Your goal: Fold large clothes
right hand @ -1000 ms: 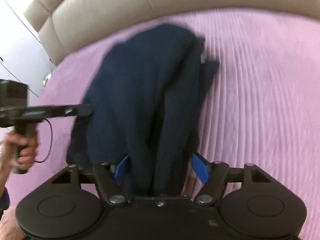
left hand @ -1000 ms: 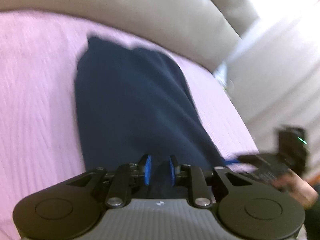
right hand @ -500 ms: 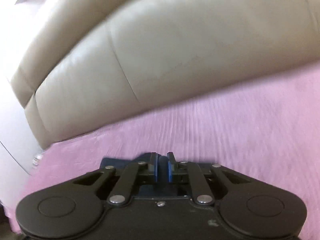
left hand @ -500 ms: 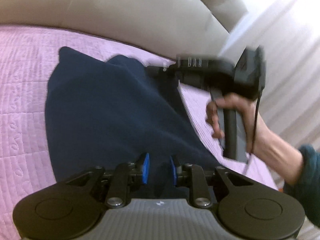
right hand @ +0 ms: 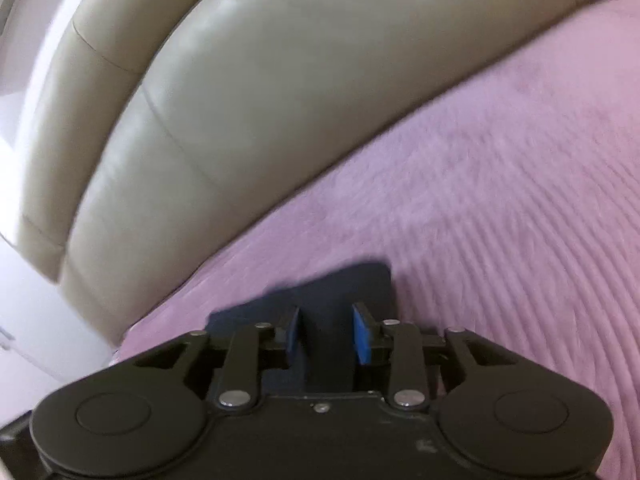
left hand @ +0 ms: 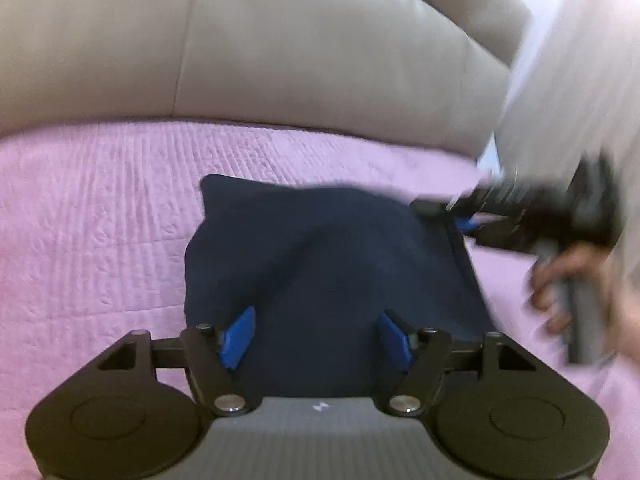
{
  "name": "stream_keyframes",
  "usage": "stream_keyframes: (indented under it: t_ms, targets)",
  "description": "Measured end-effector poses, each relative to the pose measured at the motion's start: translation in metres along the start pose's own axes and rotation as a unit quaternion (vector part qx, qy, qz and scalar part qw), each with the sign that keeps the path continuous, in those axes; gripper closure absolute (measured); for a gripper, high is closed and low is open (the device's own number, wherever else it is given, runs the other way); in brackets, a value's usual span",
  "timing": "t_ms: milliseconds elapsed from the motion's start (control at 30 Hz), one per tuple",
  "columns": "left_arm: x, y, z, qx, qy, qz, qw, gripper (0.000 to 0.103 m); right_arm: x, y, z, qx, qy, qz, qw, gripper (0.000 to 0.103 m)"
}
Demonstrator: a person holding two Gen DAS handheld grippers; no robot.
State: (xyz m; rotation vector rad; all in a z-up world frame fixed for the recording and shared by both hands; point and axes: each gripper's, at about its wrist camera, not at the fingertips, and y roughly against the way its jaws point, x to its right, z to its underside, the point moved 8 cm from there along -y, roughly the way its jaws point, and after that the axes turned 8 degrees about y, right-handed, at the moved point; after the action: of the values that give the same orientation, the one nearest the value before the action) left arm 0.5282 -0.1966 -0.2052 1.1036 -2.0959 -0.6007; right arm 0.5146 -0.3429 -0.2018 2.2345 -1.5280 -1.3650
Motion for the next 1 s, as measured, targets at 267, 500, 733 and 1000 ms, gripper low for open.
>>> stream_keyframes:
  t_ms: [267,500,733,1000]
  targets:
    - [0.033,0.053,0.05,-0.001,-0.049,0.004,0.9988,0.028,-0.028,0.019,0.081,-0.118,0.065,-0.034,0.99,0.077]
    - [0.061,0.083,0.101,-0.037,-0.039,0.071,0.996,0.023,-0.036,0.066,0.075,-0.002,0.141,0.007,0.99,0.097]
    - [0.056,0.084,0.123,-0.067,-0.034,0.061,0.9953,0.03,-0.014,0.056,0.104,-0.065,-0.028,-0.052,0.996,0.075]
    - [0.043,0.109,0.131,-0.088,-0.002,0.058,0.9944,0.024,-0.045,0.069,0.146,-0.153,0.024,-0.058,0.986,0.04]
